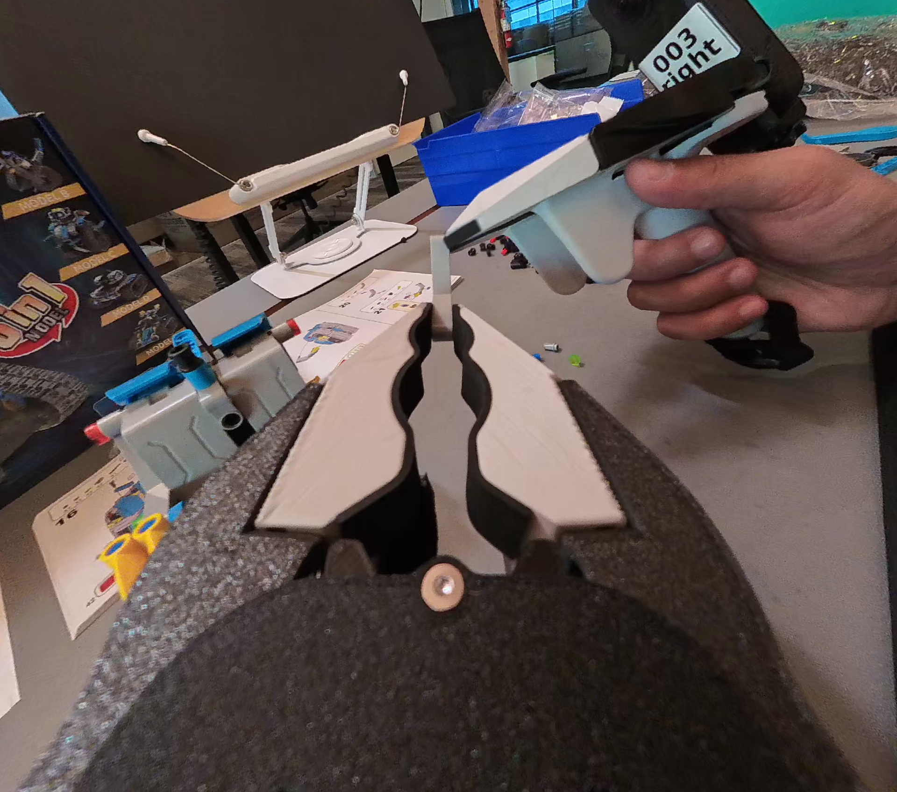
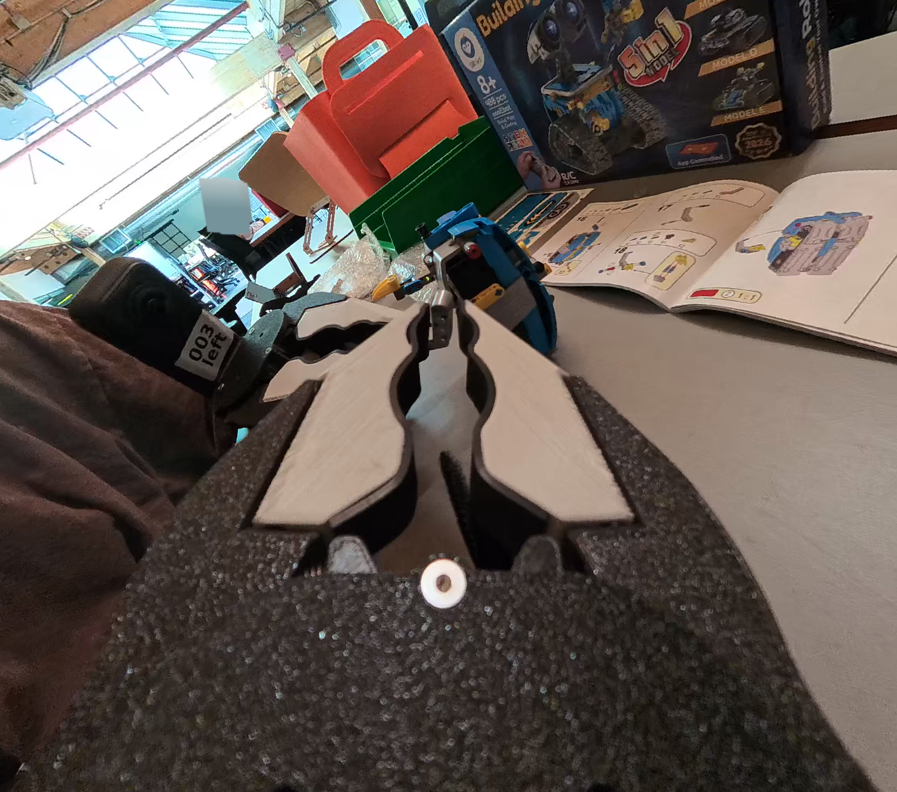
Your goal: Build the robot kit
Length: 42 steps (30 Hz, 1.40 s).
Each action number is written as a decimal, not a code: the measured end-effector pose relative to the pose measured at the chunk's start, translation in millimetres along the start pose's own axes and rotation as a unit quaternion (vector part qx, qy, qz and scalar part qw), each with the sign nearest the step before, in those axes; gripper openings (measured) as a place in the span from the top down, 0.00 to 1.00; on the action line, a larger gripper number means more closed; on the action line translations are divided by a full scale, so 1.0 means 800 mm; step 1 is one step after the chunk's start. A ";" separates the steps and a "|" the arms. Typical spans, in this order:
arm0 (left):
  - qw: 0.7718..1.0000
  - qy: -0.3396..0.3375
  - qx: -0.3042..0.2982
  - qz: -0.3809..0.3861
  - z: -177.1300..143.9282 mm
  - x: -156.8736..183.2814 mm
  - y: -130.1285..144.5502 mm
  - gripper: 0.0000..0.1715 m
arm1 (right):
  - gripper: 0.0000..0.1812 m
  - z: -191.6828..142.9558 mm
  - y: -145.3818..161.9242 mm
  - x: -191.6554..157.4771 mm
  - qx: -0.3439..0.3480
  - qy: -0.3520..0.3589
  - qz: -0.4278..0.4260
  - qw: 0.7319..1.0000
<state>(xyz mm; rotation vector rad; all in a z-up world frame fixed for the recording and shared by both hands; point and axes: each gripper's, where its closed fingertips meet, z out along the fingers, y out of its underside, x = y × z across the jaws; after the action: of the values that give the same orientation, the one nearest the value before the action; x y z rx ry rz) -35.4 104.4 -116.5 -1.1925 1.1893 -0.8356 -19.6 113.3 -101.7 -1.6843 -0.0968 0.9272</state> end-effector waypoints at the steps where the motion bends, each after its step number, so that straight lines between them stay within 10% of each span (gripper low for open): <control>1: 1.000 0.001 0.000 0.004 0.000 0.002 0.000 0.96 | 0.94 0.001 0.002 -0.001 -0.004 -0.002 0.000 1.000; 13: 0.998 0.043 0.026 0.033 -0.003 0.029 -0.009 0.90 | 0.96 -0.008 -0.007 -0.013 0.004 -0.003 -0.055 0.998; 19: 0.997 0.048 0.026 0.045 -0.003 0.038 -0.009 0.86 | 0.96 -0.077 -0.019 0.024 -0.027 0.060 -0.084 0.994; 28: 0.967 0.118 -0.222 0.037 0.060 0.062 0.075 0.86 | 0.96 -0.136 0.014 0.040 -0.034 0.064 -0.048 0.996; 42: 0.911 0.093 -0.353 -0.193 0.093 0.076 0.098 0.86 | 0.96 -0.142 0.017 0.050 -0.042 0.061 -0.026 0.997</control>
<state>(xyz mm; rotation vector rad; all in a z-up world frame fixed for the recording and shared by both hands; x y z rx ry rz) 42.0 81.8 -210.1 -2.0262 1.4996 -0.8440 72.1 39.7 -130.1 -1.8033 -0.0982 0.7901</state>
